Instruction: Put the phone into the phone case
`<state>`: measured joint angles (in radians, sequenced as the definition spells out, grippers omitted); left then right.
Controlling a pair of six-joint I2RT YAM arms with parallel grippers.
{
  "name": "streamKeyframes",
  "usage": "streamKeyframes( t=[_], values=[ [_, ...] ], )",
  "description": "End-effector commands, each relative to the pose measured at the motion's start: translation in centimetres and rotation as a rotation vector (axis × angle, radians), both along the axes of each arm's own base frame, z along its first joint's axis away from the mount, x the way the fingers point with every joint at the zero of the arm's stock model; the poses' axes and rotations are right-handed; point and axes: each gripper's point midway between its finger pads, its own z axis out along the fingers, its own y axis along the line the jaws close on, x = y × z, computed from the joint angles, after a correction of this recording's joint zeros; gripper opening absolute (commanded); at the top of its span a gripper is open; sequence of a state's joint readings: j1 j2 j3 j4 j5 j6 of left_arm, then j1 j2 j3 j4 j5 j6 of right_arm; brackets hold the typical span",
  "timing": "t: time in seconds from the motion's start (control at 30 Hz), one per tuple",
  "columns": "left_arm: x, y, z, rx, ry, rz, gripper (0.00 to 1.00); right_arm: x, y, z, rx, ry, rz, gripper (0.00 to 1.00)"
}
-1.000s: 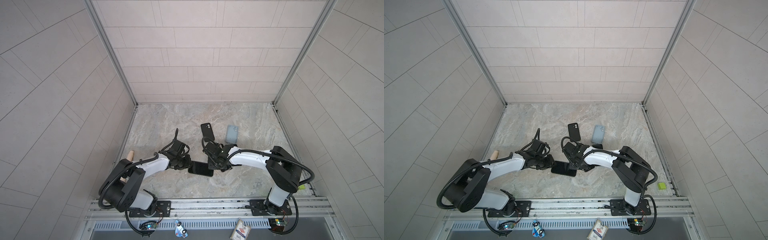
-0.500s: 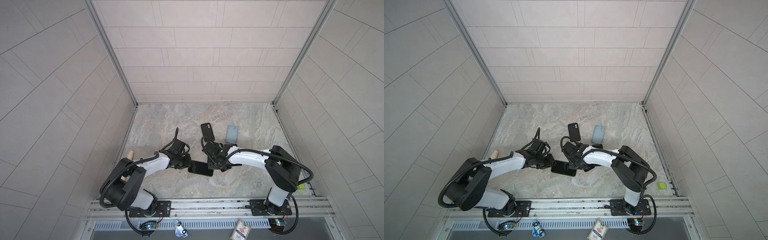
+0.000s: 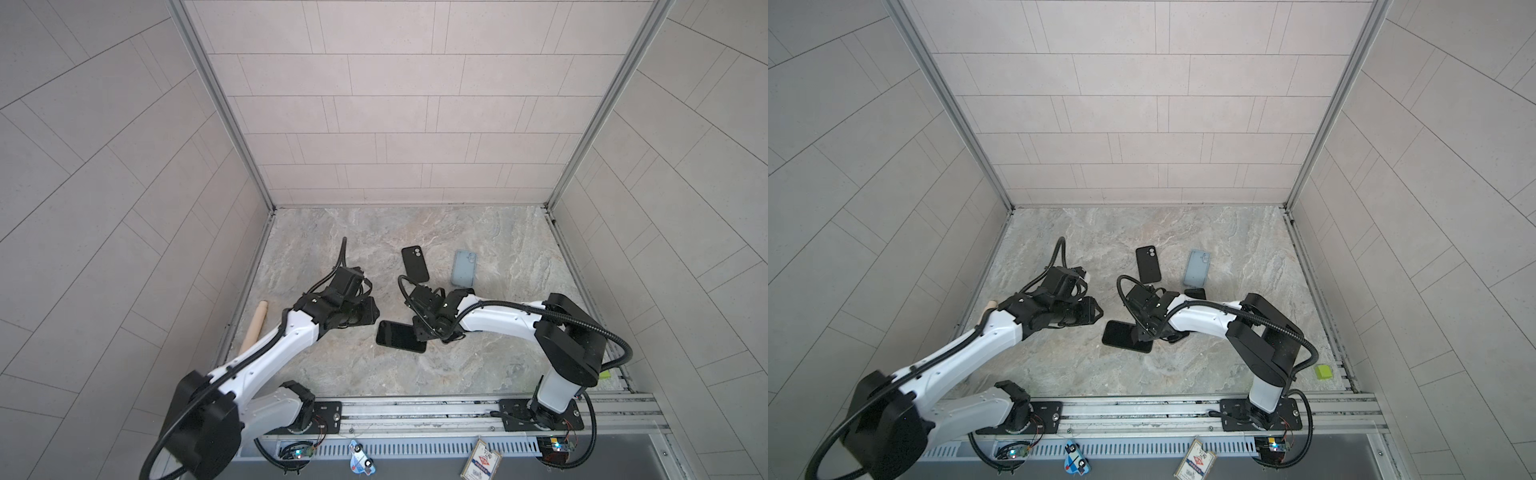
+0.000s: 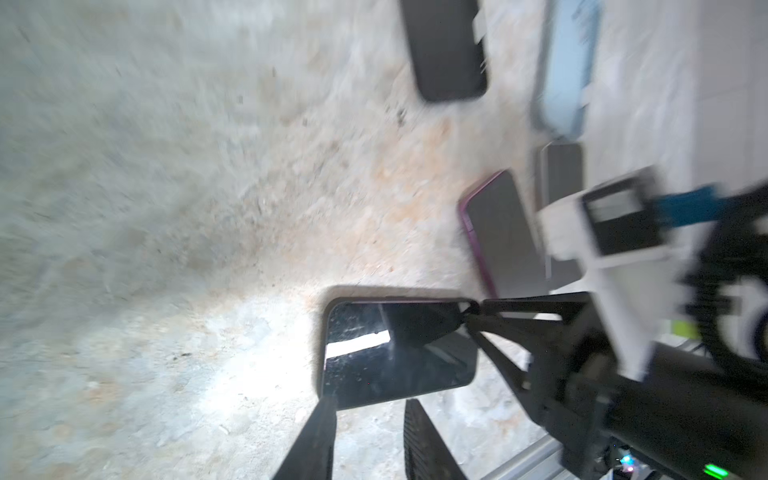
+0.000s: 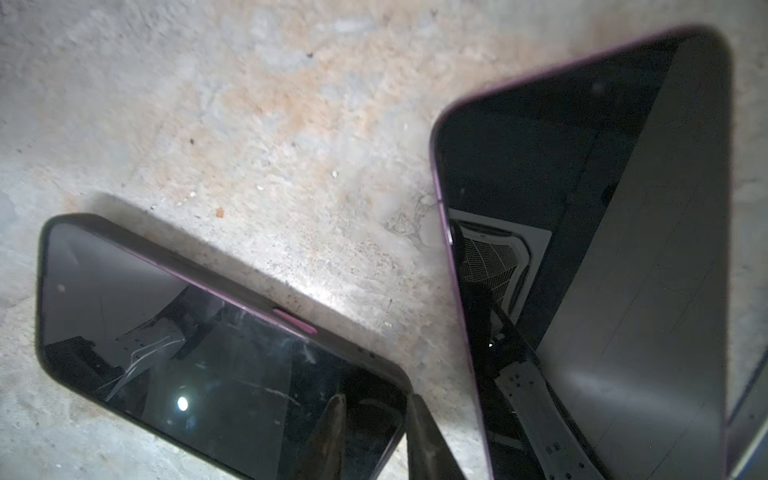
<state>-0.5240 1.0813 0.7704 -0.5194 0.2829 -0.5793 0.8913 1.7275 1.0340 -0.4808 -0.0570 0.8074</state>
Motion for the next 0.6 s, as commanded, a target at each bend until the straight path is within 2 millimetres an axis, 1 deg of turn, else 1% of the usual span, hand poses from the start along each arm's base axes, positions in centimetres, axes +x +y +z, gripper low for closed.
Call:
streamKeyframes(
  t=[0.0, 0.03, 0.07, 0.1, 0.13, 0.17, 0.2, 0.27, 0.3, 0.37, 0.43, 0.57],
  values=[
    [-1.7, 2.4, 3.0, 0.055, -0.067, 0.019, 0.37, 1.2, -0.7, -1.0, -0.017, -0.006, 0.021, 0.29],
    [-2.1, 3.3, 4.1, 0.062, -0.106, 0.041, 0.38, 1.4, -0.6, -1.3, -0.006, 0.007, 0.021, 0.31],
    [-2.4, 4.3, 5.2, 0.071, -0.149, 0.070, 0.41, 1.7, -0.4, -1.6, 0.006, 0.018, 0.023, 0.41],
    [-2.8, 5.2, 6.2, 0.083, -0.182, 0.094, 0.48, 1.9, -0.3, -1.7, 0.012, 0.020, 0.025, 0.50],
    [-3.4, 6.3, 7.5, 0.092, -0.228, 0.115, 0.52, 2.0, 0.0, -1.8, 0.022, 0.024, 0.030, 0.56],
    [-4.0, 7.3, 8.7, 0.104, -0.265, 0.132, 0.57, 2.0, 0.2, -1.8, 0.030, 0.028, 0.036, 0.58],
    [-4.5, 8.0, 9.5, 0.109, -0.291, 0.141, 0.61, 2.0, 0.5, -1.8, 0.039, 0.031, 0.040, 0.59],
    [-5.4, 9.1, 10.9, 0.116, -0.343, 0.156, 0.72, 1.8, 1.3, -1.9, 0.078, 0.053, 0.049, 0.62],
    [-5.7, 9.4, 11.4, 0.114, -0.364, 0.158, 0.74, 1.6, 1.6, -2.1, 0.092, 0.065, 0.051, 0.62],
    [-6.3, 9.9, 11.8, 0.123, -0.397, 0.146, 0.74, 1.2, 2.2, -2.1, 0.125, 0.092, 0.056, 0.64],
    [-6.8, 10.7, 11.9, 0.124, -0.409, 0.173, 0.74, 0.6, 2.4, -2.1, 0.139, 0.116, 0.060, 0.65],
    [-7.6, 10.5, 12.5, 0.069, -0.459, 0.158, 0.74, -1.4, 2.8, -1.7, 0.157, 0.101, 0.070, 0.66]
  ],
)
